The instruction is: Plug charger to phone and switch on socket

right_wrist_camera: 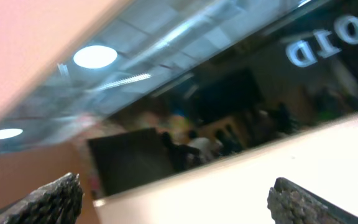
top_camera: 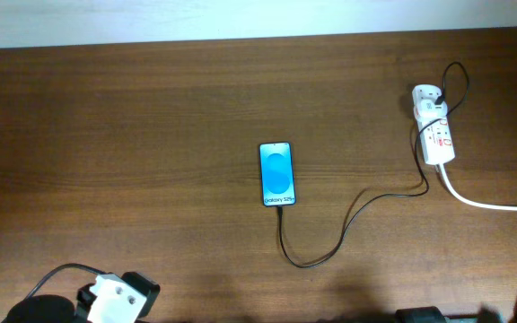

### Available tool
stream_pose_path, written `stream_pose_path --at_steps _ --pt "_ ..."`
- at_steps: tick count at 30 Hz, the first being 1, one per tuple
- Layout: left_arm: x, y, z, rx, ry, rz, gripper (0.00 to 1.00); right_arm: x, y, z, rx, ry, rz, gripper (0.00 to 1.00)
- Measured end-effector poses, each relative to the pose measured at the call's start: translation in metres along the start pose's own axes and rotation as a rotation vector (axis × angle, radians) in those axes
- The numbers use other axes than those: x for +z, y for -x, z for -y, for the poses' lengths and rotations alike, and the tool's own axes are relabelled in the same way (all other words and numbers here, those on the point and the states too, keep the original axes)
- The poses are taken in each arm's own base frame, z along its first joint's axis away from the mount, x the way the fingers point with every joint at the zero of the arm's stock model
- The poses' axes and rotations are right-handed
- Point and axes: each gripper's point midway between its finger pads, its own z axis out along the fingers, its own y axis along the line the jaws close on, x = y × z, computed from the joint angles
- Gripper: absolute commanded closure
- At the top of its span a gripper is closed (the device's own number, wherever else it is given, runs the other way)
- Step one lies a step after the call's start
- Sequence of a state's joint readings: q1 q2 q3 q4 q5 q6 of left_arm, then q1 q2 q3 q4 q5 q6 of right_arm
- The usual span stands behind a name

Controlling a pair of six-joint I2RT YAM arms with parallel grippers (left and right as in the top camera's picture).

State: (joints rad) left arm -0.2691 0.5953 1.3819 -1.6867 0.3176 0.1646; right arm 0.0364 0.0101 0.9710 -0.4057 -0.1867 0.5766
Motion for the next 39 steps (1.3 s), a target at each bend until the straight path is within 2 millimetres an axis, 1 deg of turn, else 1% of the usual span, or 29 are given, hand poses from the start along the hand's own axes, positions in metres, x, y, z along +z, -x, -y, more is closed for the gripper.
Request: stream_pose_path --at_steps 1,2,3,4,5,6,8,10,11,14,16,17,19,21,23,24,25,30,36,39 --pt "0.0 0.0 0.0 0.0 -0.001 -0.002 0.0 0.011 -0.019 0.027 0.007 -0.076 -0.013 0.01" --pt "0.0 0.0 0.0 0.0 0.0 -0.001 0.01 0.017 -0.033 0.042 0.01 -0.112 -0.028 0.01" --pt "0.0 0.0 0.0 0.0 0.0 0.0 0.01 0.024 -0.054 0.061 0.016 -0.154 -0.057 0.01" --pt "0.0 0.0 0.0 0.0 0.0 -0.001 0.01 0.031 -0.087 0.087 0.026 -0.208 -0.112 0.02" --pt "0.0 0.0 0.0 0.0 0.0 0.0 0.01 0.033 -0.102 0.099 0.028 -0.226 -0.128 0.02" --pt "0.0 0.0 0.0 0.0 0.0 -0.001 0.01 0.036 -0.131 0.119 0.035 -0.257 -0.17 0.02" --pt "0.0 0.0 0.0 0.0 0.0 -0.001 0.01 0.035 -0.177 0.151 0.034 -0.297 -0.219 0.02" --pt "0.0 0.0 0.0 0.0 0.0 -0.001 0.01 0.03 -0.199 0.165 0.035 -0.325 -0.258 0.02" --pt "0.0 0.0 0.0 0.0 0.0 -0.001 0.01 0.029 -0.207 0.169 0.036 -0.334 -0.272 0.01" --pt "0.0 0.0 0.0 0.0 -0.001 -0.001 0.01 0.027 -0.217 0.176 -0.015 -0.328 -0.277 0.01" --pt "0.0 0.0 0.0 0.0 0.0 -0.001 0.01 0.022 -0.235 0.187 -0.031 -0.342 -0.309 0.01" --pt "0.0 0.0 0.0 0.0 0.0 -0.001 0.01 0.018 -0.249 0.195 -0.035 -0.353 -0.331 0.01" --pt "0.0 0.0 0.0 0.0 0.0 -0.001 0.01 0.014 -0.263 0.203 -0.046 -0.35 -0.331 0.01" --pt "0.0 0.0 0.0 0.0 0.0 -0.001 0.01 0.01 -0.273 0.208 -0.056 -0.355 -0.346 0.02" --pt "0.0 0.0 0.0 0.0 0.0 -0.001 0.0 0.007 -0.277 0.21 -0.112 -0.351 -0.372 0.02" --pt "0.0 0.0 0.0 0.0 0.0 -0.001 0.01 0.001 -0.286 0.215 -0.155 -0.362 -0.425 0.02" --pt "0.0 0.0 0.0 0.0 0.0 -0.001 0.01 -0.008 -0.3 0.222 -0.205 -0.379 -0.503 0.01" --pt "0.0 0.0 0.0 0.0 0.0 -0.001 0.01 -0.01 -0.302 0.223 -0.36 -0.342 -0.543 0.01" --pt "0.0 0.0 0.0 0.0 0.0 -0.001 0.01 -0.01 -0.302 0.223 -0.456 -0.317 -0.561 0.01" --pt "0.0 0.0 0.0 0.0 0.0 -0.001 0.01 -0.01 -0.302 0.223 -0.473 -0.312 -0.564 0.01"
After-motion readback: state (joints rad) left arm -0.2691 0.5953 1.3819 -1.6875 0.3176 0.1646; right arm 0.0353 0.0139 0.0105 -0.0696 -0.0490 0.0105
